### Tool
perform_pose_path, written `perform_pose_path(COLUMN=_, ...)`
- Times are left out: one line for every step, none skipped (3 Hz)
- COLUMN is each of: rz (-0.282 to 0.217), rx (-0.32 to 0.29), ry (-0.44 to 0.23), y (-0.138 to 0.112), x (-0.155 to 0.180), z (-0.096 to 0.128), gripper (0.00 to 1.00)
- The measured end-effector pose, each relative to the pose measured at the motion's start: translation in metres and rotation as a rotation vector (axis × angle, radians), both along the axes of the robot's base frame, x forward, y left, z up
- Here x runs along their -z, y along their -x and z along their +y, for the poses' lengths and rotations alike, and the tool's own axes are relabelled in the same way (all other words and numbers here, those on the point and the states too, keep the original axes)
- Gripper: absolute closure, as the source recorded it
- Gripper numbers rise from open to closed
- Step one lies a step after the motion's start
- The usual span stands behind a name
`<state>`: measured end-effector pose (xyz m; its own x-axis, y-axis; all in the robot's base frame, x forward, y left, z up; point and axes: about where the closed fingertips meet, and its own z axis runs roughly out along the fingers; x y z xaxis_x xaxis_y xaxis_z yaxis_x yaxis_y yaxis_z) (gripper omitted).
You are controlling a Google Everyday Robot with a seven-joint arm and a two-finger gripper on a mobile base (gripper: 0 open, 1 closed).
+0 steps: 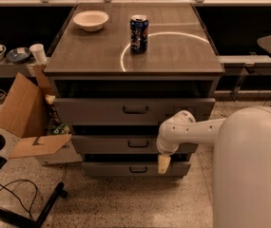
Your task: Open middle drawer
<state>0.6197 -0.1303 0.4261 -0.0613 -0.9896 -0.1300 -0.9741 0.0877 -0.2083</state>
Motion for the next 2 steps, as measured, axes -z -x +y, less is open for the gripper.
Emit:
perform_pose_path(rz=-0.006, rx=0.021, ry=-0.029, y=0.013, x=0.004, z=-0.004, gripper=0.25)
perform_pose_path(rz=0.003, rx=0.074, ry=-0.043, y=0.048, x=-0.002, z=-0.016, gripper=0.47)
